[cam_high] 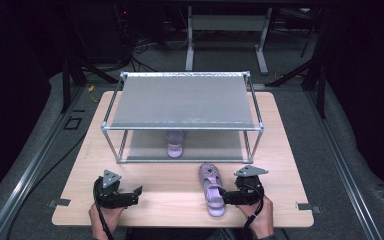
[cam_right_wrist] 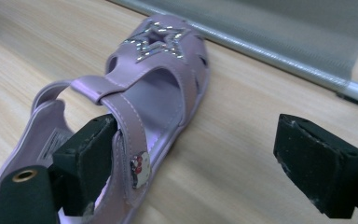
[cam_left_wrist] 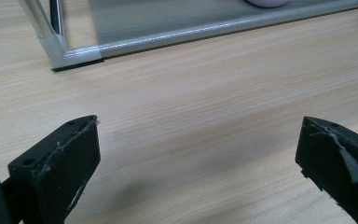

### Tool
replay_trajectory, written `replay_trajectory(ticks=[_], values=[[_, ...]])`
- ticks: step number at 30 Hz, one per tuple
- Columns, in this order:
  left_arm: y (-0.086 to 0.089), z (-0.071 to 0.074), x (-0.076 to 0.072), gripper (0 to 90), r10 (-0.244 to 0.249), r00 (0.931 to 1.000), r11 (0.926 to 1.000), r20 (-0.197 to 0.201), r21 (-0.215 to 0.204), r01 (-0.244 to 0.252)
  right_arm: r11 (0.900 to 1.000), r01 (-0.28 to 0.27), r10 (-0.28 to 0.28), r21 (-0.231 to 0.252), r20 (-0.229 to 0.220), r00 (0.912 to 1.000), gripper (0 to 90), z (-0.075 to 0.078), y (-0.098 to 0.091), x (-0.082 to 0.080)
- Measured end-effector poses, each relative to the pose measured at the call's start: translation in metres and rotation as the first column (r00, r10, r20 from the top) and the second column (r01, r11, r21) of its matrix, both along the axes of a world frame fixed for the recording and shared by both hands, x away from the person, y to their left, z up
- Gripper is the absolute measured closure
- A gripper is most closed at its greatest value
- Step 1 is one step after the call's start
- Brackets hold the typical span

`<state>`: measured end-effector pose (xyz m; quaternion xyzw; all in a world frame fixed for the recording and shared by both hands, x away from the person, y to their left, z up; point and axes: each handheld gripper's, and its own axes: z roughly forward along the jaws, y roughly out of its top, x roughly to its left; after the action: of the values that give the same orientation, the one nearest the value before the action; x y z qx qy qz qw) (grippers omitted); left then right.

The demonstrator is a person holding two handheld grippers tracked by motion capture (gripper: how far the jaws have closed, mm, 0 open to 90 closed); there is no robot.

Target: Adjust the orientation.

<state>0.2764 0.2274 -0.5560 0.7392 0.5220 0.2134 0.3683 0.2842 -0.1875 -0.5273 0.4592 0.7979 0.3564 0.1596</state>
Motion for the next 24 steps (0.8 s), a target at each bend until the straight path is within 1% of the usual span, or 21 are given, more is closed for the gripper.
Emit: replay_trajectory(ticks=[1, 2, 3, 4, 5, 6, 8, 9, 10, 11, 12, 13, 14, 15, 17, 20, 21, 22, 23, 24], values=[[0.0, 0.0, 0.0, 0.0, 0.0, 1.0, 1.0, 0.0, 0.0, 0.0, 1.0, 0.0, 0.0, 0.0, 0.0, 1.0, 14.1, 0.0, 0.0, 0.0], [0.0, 0.0, 0.0, 0.0, -0.001, 1.0, 1.0, -0.002, 0.002, 0.001, 0.9999, -0.001, 0.001, -0.013, 0.002, 1.0, 14.0, 0.0, -0.002, 0.003], [0.0, -0.001, 0.0, 0.0, -0.003, 1.0, 1.0, -0.004, 0.002, 0.003, 0.9999, -0.002, 0.002, -0.013, 0.006, 1.0, 14.0, 0.001, -0.004, 0.005], [0.001, -0.001, -0.001, 0.0, -0.003, 1.0, 1.0, -0.001, 0.002, 0.003, 0.9999, -0.013, 0.013, -0.01, 0.0, 0.9999, 13.8, 0.001, -0.006, 0.007], [0.001, -0.001, -0.001, 0.0, -0.005, 1.0, 1.0, 0.001, 0.001, 0.005, 0.9999, -0.011, 0.011, -0.009, 0.015, 0.9998, 13.8, 0.0, -0.006, 0.009], [0.001, -0.001, -0.001, 0.0, -0.004, 1.0, 1.0, 0.002, -0.003, 0.004, 0.9998, -0.009, 0.01, -0.018, 0.021, 0.9997, 13.8, 0.0, -0.007, 0.01], [0.002, -0.001, -0.002, 0.0, -0.002, 1.0, 1.0, 0.003, -0.002, 0.002, 0.9997, -0.02, 0.02, -0.013, 0.024, 0.9995, 13.5, -0.002, -0.01, 0.013], [0.003, -0.001, -0.002, 0.0, -0.001, 1.0, 1.0, 0.003, -0.004, 0.001, 0.9996, -0.025, 0.026, -0.015, 0.019, 0.9995, 13.6, -0.002, -0.011, 0.014], [0.003, -0.001, -0.002, 0.0, -0.001, 1.0, 1.0, 0.003, -0.003, 0.001, 0.9998, -0.019, 0.019, -0.009, 0.029, 0.9994, 13.2, -0.004, -0.012, 0.014], [0.003, -0.001, -0.002, 0.0, -0.001, 1.0, 1.0, 0.004, -0.004, 0.001, 0.9996, -0.03, 0.03, 0.001, 0.029, 0.9991, 12.2, -0.004, -0.014, 0.015], [0.003, -0.001, -0.003, 0.0, -0.002, 1.0, 1.0, 0.004, -0.004, 0.002, 0.9984, -0.047, 0.046, 0.031, 0.034, 0.9984, 11.7, -0.005, -0.016, 0.015], [0.003, -0.001, -0.003, 0.0, -0.003, 1.0, 1.0, 0.005, -0.005, 0.003, 0.9964, -0.068, 0.065, 0.052, 0.043, 0.9969, 10.7, -0.005, -0.018, 0.014], [0.003, -0.002, -0.003, 0.0, -0.003, 1.0, 1.0, 0.005, -0.005, 0.003, 0.9948, -0.082, 0.079, 0.06, 0.05, 0.9956, 10.5, -0.004, -0.019, 0.013], [0.003, -0.002, -0.003, 0.0, -0.003, 1.0, 1.0, 0.004, -0.005, 0.003, 0.9943, -0.083, 0.079, 0.067, 0.057, 0.9952, 9.6, -0.003, -0.02, 0.011], [0.003, -0.002, -0.003, 0.0, -0.004, 1.0, 1.0, 0.002, -0.005, 0.004, 0.9924, -0.099, 0.094, 0.072, 0.069, 0.9932, 7.0, -0.002, -0.021, 0.007], [0.003, -0.003, -0.004, 0.0, -0.006, 1.0, 1.0, 0.005, -0.006, 0.006, 0.9917, -0.109, 0.104, 0.067, 0.077, 0.9916, 4.8, 0.001, -0.021, 0.002], [0.004, -0.003, -0.004, 0.0, -0.007, 1.0, 0.9999, 0.005, -0.008, 0.007, 0.9874, -0.136, 0.129, 0.081, 0.085, 0.9879, 1.8, 0.002, -0.02, -0.003], [0.004, -0.003, -0.005, 0.0, -0.006, 1.0, 0.9999, 0.007, -0.009, 0.006, 0.9855, -0.147, 0.14, 0.085, 0.086, 0.9865, 0.5, 0.002, -0.019, -0.005], [0.004, -0.003, -0.005, 0.0, -0.006, 1.0, 0.9999, 0.007, -0.009, 0.006, 0.9855, -0.147, 0.14, 0.085, 0.086, 0.9865, 0.5, 0.002, -0.019, -0.005], [0.004, -0.003, -0.005, 0.0, -0.006, 1.0, 0.9999, 0.007, -0.009, 0.006, 0.9838, -0.163, 0.156, 0.075, 0.083, 0.9842, 0.0, 0.001, -0.016, -0.011]])
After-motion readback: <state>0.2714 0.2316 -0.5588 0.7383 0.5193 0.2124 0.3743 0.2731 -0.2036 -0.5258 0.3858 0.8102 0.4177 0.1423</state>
